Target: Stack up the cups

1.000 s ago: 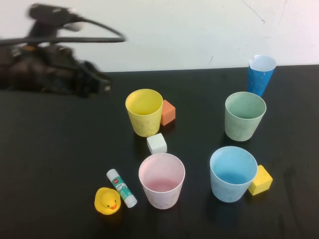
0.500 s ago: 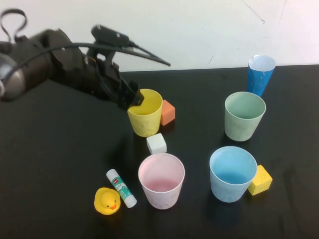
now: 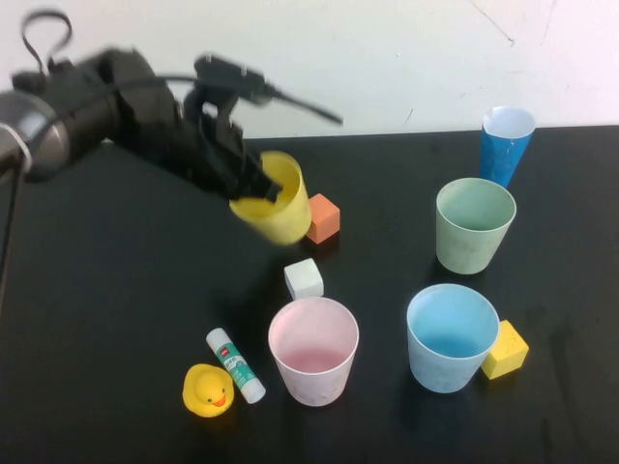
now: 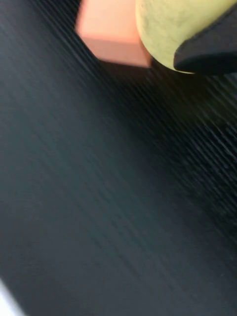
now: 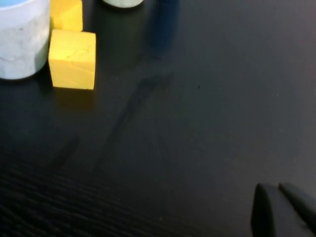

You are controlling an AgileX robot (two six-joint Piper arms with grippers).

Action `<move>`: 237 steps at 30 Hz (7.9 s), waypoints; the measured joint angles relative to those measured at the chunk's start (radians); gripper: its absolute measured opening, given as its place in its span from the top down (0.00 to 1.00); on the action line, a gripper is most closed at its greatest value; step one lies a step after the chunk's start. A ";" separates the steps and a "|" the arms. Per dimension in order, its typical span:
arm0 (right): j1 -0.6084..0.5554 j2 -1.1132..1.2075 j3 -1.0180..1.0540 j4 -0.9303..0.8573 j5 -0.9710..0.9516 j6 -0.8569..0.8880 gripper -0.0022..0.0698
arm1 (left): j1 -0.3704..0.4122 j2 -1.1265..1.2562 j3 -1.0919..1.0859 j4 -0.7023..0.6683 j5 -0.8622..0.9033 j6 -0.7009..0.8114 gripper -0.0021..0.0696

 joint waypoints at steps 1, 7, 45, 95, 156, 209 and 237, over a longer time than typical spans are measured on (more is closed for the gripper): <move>0.000 0.000 0.000 0.000 0.000 -0.001 0.97 | 0.000 -0.011 -0.022 0.000 0.023 -0.005 0.93; 0.000 0.000 0.000 0.003 0.000 -0.001 0.97 | 0.000 -0.123 -0.152 -0.017 0.263 -0.013 0.93; 0.000 0.004 0.008 0.024 -0.016 -0.009 0.97 | -0.386 -0.320 0.178 0.467 0.261 -0.256 0.84; 0.247 1.350 -1.247 0.006 0.421 0.089 0.43 | -0.386 -1.362 0.723 0.682 -0.018 -0.535 0.97; 0.528 1.238 -1.110 -0.084 0.532 -0.012 0.88 | -0.386 -1.358 0.844 0.688 -0.236 -0.590 0.97; 0.755 1.536 -1.590 -0.022 0.644 -0.008 0.88 | -0.386 -1.249 0.844 0.603 -0.259 -0.664 0.97; 0.757 1.227 -1.598 -0.240 0.644 0.068 0.86 | -0.386 -1.265 0.844 0.661 -0.256 -0.664 0.97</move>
